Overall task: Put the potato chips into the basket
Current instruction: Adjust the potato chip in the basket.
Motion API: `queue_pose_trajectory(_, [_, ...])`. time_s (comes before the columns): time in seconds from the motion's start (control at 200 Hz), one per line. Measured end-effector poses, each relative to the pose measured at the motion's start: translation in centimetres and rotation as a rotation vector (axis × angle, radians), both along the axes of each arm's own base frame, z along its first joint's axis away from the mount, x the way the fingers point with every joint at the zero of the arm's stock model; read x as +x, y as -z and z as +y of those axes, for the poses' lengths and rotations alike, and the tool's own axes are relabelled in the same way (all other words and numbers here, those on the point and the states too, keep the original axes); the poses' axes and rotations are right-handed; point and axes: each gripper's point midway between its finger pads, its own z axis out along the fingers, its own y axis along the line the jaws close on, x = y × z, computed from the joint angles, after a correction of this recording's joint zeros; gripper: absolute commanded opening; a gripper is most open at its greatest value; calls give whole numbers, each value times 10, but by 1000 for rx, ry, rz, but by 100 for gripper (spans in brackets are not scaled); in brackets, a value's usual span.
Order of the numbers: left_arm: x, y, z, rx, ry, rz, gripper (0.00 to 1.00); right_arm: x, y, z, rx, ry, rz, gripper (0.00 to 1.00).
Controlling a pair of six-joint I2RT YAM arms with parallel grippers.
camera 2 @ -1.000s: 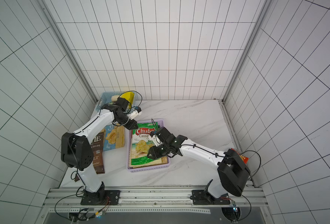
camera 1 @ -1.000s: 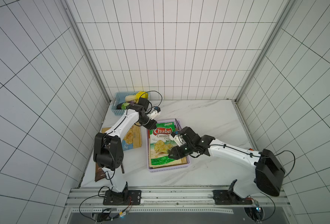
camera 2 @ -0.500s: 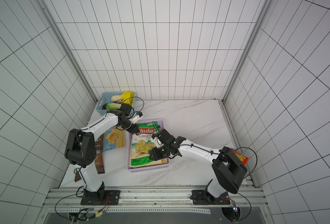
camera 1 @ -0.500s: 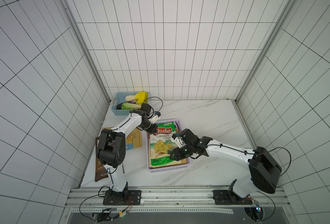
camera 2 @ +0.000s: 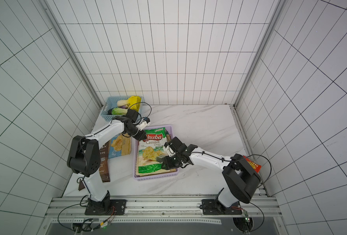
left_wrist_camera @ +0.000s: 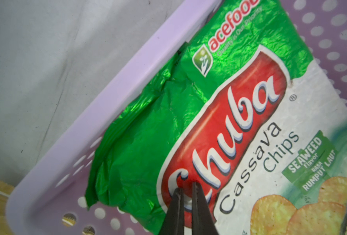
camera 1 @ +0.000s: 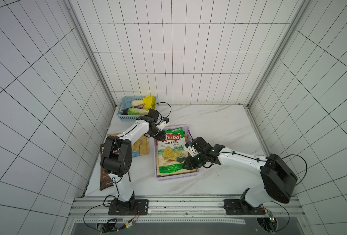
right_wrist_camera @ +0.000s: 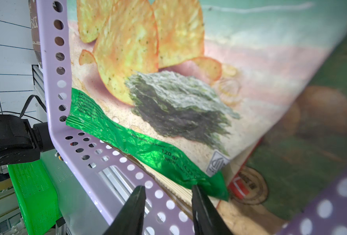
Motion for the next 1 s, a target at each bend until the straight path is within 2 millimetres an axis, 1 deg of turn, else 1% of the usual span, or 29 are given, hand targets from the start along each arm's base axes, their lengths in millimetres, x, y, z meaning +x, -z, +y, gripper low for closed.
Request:
queue_pose_trajectory(0.165, [-1, -1, 0, -1, 2, -5, 10, -2, -13, -5, 10, -1, -14, 43])
queue_pose_trajectory(0.32, [-5, -6, 1, 1, 4, -3, 11, 0, -36, -5, 48, -4, -55, 45])
queue_pose_trajectory(0.475, [-13, -12, 3, 5, 7, 11, 14, 15, -65, 1, 103, 9, -122, 45])
queue_pose_trajectory(0.6, [-13, -23, 4, 1, 5, -6, 21, 32, -78, 0, 112, 48, -175, 46])
queue_pose_trajectory(0.695, [-7, -34, 3, -2, -4, -39, 22, 46, -87, 0, 113, 83, -210, 46])
queue_pose_trajectory(0.805, [6, -48, 2, -5, -16, -89, 22, 64, -96, 4, 122, 114, -240, 45])
queue_pose_trajectory(0.904, [21, -58, 1, -4, -29, -137, 22, 72, -94, 7, 123, 125, -243, 45])
queue_pose_trajectory(0.999, [32, -59, -1, 3, -36, -162, 22, 75, -90, 6, 114, 130, -235, 45])
